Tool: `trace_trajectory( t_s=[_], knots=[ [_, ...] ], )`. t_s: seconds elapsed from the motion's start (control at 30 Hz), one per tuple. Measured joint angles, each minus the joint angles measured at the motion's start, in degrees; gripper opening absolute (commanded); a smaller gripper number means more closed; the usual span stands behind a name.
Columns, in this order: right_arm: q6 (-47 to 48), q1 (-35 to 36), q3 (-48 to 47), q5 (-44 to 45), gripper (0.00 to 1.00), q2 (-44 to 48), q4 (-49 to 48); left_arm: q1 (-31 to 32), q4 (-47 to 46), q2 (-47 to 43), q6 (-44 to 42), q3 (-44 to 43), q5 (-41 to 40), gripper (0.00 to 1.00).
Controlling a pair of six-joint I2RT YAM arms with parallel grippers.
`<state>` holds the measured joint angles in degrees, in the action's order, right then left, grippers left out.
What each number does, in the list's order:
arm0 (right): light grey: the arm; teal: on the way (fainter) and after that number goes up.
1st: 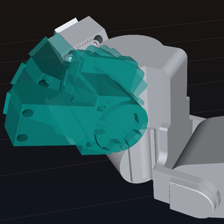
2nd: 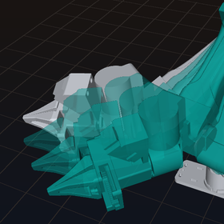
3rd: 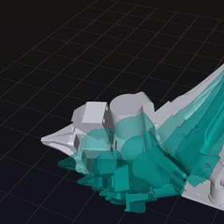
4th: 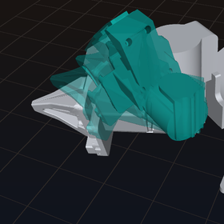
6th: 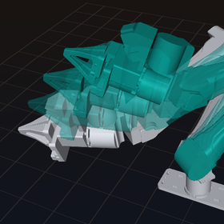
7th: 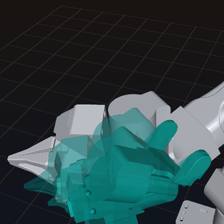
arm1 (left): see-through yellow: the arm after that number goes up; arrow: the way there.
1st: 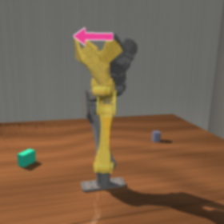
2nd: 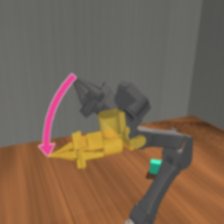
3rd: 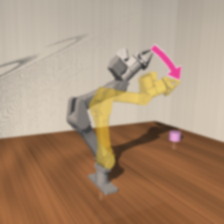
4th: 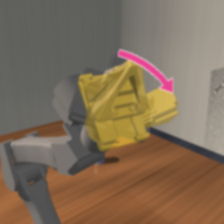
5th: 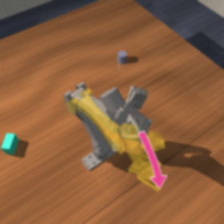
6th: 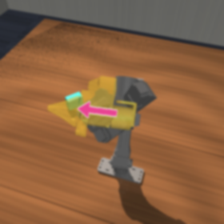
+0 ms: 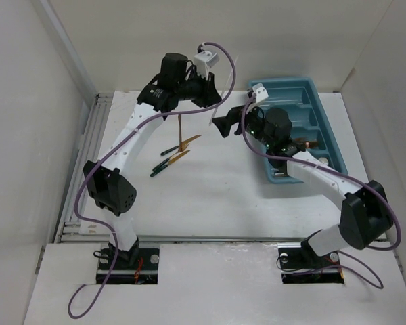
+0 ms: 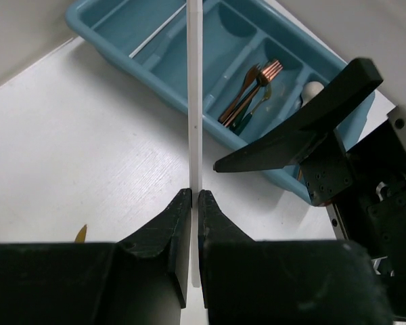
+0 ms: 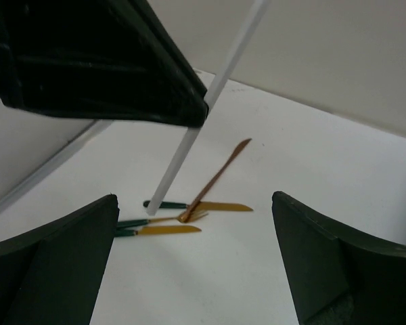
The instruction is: Sort the eating utensils into containers
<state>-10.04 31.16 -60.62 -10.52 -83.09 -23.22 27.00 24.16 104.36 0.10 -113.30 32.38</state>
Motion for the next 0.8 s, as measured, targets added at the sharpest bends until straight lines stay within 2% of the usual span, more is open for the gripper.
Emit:
trace_trajectory(
  t_s=[0.17,0.23,0.27,0.37,0.4,0.47,0.5,0.53,0.57,0.6,0.63,0.67,0.8],
  knots=[
    [-4.9,-1.5,-0.1,-3.3,0.99,-2.6,-6.3,0.0,0.6,0.4,0.0,0.0,-0.3,0.00],
    [-6.8,-1.6,-0.7,-4.2,0.93,-4.3,-7.8,0.2,0.6,0.4,0.2,0.0,-0.1,0.00],
    [-7.6,-1.6,-1.0,-4.7,0.83,-5.4,-8.6,0.3,0.6,0.4,0.3,0.0,0.1,0.00],
    [-11.0,-1.9,-1.8,-7.0,0.64,-9.1,-12.4,0.9,0.6,0.4,0.7,0.0,0.8,0.00],
    [-12.4,-2.1,-1.8,-7.7,0.39,-10.4,-14.7,1.1,0.6,0.4,1.0,0.0,1.0,0.00],
    [-16.0,-2.7,-1.8,-9.0,0.10,-13.0,-19.4,1.6,0.6,0.4,1.5,0.3,1.6,0.00],
    [-18.5,-3.0,-1.3,-9.7,0.00,-14.1,-23.0,1.9,0.4,0.4,1.4,0.6,1.5,0.00],
    [-20.7,-3.3,-0.5,-10.1,0.00,-14.8,-26.2,2.1,-0.2,0.4,1.5,1.0,1.1,0.03],
    [-22.9,-3.4,0.3,-10.7,0.00,-15.3,-28.6,2.1,-0.2,0.4,1.7,1.4,1.2,0.16],
    [-24.2,-3.4,0.9,-10.9,0.00,-15.7,-30.6,2.2,-0.2,0.4,1.8,1.7,1.2,0.35],
    [-25.6,-3.6,1.5,-11.1,0.00,-15.9,-32.2,2.2,0.2,0.4,1.6,2.0,0.6,0.59],
    [-26.6,-3.9,2.1,-11.1,0.00,-16.0,-33.1,2.2,0.0,0.4,1.4,2.1,-0.1,1.00],
    [-30.8,-7.4,2.2,-6.0,0.00,-16.0,-33.8,1.3,3.7,0.6,1.2,2.1,-2.3,1.00]
  ],
)
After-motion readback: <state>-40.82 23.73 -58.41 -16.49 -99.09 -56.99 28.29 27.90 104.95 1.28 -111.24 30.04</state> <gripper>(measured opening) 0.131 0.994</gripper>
